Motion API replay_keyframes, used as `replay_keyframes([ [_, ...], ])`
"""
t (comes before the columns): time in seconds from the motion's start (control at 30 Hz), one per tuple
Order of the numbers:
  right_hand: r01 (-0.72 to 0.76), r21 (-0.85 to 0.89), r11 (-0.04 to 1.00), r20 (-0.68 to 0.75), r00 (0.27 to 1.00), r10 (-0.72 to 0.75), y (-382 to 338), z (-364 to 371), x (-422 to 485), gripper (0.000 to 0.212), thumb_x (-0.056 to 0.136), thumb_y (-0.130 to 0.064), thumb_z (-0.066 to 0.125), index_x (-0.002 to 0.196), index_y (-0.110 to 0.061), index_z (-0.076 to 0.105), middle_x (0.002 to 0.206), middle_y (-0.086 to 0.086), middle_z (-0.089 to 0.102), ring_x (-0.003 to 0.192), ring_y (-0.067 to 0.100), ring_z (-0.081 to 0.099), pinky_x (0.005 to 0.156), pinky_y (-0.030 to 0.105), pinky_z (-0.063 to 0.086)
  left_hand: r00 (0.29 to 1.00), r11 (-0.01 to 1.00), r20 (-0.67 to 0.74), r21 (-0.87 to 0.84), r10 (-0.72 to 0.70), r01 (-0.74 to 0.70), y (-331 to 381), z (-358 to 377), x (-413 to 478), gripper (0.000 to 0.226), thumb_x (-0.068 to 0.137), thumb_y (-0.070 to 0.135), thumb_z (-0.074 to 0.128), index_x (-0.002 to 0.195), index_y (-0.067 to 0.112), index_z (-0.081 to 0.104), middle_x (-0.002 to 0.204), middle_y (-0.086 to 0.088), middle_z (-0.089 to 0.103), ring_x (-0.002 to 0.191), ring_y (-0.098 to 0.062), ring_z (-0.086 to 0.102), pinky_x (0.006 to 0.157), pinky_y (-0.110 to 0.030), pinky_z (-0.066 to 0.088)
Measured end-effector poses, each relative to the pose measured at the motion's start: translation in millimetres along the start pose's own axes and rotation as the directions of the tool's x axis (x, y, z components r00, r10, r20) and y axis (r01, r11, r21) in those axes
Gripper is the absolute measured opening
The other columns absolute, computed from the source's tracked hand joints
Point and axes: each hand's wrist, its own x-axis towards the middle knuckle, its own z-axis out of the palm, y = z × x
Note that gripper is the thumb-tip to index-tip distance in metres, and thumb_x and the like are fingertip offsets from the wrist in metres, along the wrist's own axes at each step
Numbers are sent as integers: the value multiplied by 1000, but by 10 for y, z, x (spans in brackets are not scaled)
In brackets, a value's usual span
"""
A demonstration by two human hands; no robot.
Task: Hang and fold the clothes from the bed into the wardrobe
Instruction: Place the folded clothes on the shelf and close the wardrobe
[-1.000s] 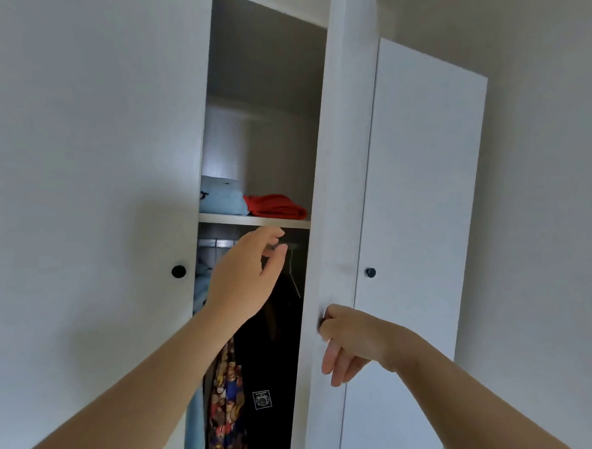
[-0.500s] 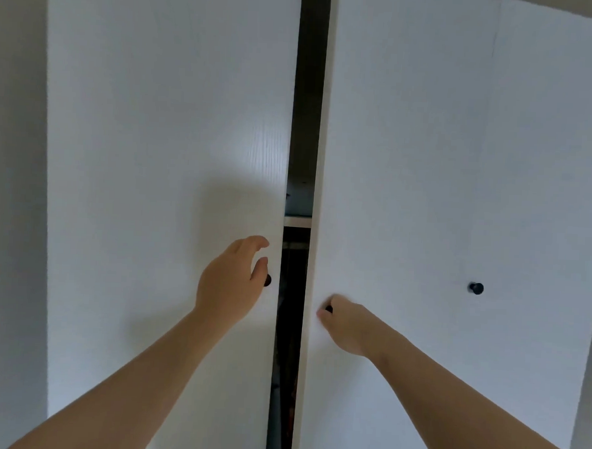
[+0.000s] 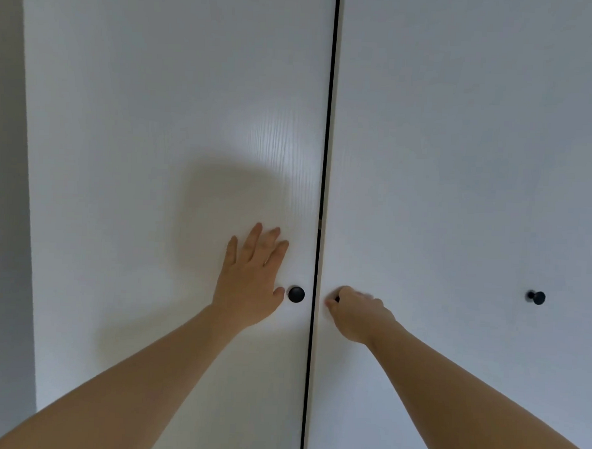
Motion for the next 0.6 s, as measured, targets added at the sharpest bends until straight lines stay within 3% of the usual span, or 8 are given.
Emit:
replay_keyframes([
  [0.1, -24, -17, 1000, -6, 1000, 24, -58, 53, 138, 37, 98, -37, 25, 126, -24, 45, 119, 2, 52, 104, 23, 39, 81, 31, 34, 994, 996, -88, 74, 62, -55, -53, 101, 20, 81, 85, 43, 51, 150, 20, 7, 158, 0, -2, 141, -27, -19, 110, -49, -13],
  [0.17, -38, -25, 999, -13, 999, 38, -73, 84, 205, 38, 99, -38, 24, 126, -22, 44, 116, 3, 51, 99, 23, 38, 81, 31, 34, 983, 989, -146, 108, 112, -96, -60, 128, 1, 85, 71, 40, 70, 144, 15, 33, 153, -6, 26, 142, -34, 12, 110, -57, 9],
  [0.23, -44, -19, 999, -21, 999, 43, -86, 115, 253, 35, 99, -37, 24, 124, -22, 44, 112, 1, 51, 94, 21, 36, 80, 31, 34, 968, 986, -215, 128, 132, -106, -76, 192, 6, 85, 61, 40, 78, 135, 13, 48, 145, -8, 42, 134, -37, 34, 104, -62, 25],
  [0.4, -49, -22, 999, -45, 998, 48, -74, 168, 297, 32, 99, -37, 24, 119, -23, 45, 97, -3, 44, 92, 21, 37, 78, 32, 33, 950, 985, -277, 132, 144, -110, -84, 277, 25, 82, 62, 45, 76, 133, 12, 51, 142, -9, 46, 132, -39, 37, 103, -65, 25],
  [0.6, -63, -19, 998, -58, 996, 61, -69, 208, 297, 35, 99, -40, 25, 121, -21, 44, 116, 1, 51, 93, 21, 36, 81, 33, 33, 948, 988, -287, 107, 141, -114, -92, 304, 16, 79, 64, 44, 74, 132, 11, 52, 141, -9, 46, 132, -39, 37, 103, -66, 25],
])
